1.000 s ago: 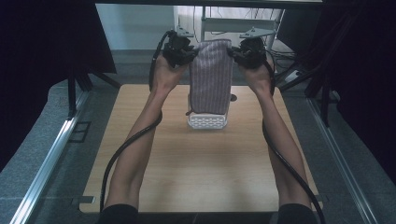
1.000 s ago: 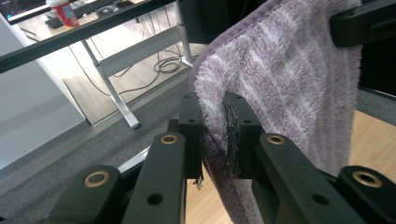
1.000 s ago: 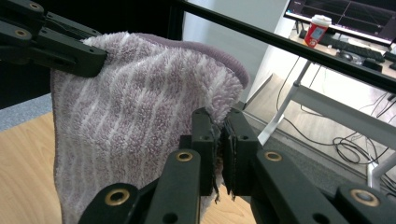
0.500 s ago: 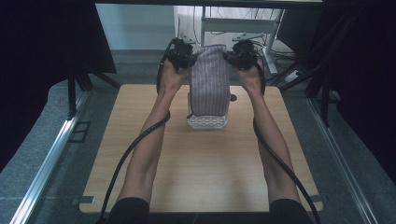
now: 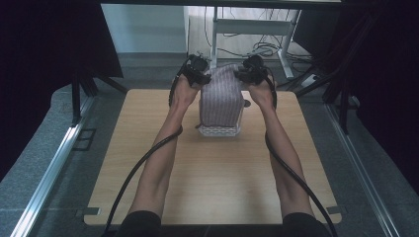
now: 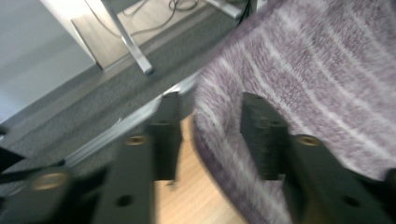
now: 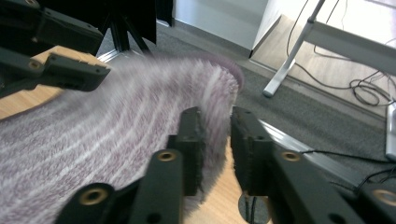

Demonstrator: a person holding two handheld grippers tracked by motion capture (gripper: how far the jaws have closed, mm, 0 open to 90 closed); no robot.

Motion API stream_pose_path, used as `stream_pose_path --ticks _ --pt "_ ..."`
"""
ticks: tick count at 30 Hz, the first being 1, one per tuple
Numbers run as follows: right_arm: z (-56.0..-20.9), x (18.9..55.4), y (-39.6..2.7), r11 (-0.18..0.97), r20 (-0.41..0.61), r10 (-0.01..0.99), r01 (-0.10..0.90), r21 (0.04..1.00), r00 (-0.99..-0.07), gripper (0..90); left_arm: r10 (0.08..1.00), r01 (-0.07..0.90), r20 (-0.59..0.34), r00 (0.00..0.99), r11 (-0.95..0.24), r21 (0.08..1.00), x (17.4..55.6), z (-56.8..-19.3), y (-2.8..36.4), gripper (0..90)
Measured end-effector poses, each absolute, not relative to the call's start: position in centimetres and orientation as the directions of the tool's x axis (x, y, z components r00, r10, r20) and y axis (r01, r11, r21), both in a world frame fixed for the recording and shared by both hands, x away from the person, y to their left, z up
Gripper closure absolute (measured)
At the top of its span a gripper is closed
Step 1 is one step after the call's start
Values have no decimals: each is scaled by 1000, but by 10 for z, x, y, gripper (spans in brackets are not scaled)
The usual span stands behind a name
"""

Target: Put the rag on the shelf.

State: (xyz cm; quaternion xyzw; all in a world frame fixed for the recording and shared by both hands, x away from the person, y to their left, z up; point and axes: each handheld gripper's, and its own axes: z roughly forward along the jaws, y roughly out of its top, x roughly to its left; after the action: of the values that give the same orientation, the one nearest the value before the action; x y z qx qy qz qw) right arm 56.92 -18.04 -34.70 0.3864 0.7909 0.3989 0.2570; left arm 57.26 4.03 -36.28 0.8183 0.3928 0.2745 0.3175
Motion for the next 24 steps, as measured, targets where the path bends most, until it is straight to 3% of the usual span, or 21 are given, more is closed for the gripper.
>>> stream_pose_path --ticks 5,11,17,24 --pt "-354 567 -187 372 -74 816 422 826 -574 622 832 474 136 538 -432 768 566 -364 47 372" --pt "-363 562 -194 364 -30 801 446 818 -598 510 819 452 73 569 -386 804 553 -361 54 301" --pt "-368 553 -199 350 10 786 458 817 -618 408 792 420 83 604 -405 812 539 -360 59 221" --pt "-367 541 -205 333 34 773 450 829 -634 325 774 440 29 633 -390 809 530 -360 64 163"
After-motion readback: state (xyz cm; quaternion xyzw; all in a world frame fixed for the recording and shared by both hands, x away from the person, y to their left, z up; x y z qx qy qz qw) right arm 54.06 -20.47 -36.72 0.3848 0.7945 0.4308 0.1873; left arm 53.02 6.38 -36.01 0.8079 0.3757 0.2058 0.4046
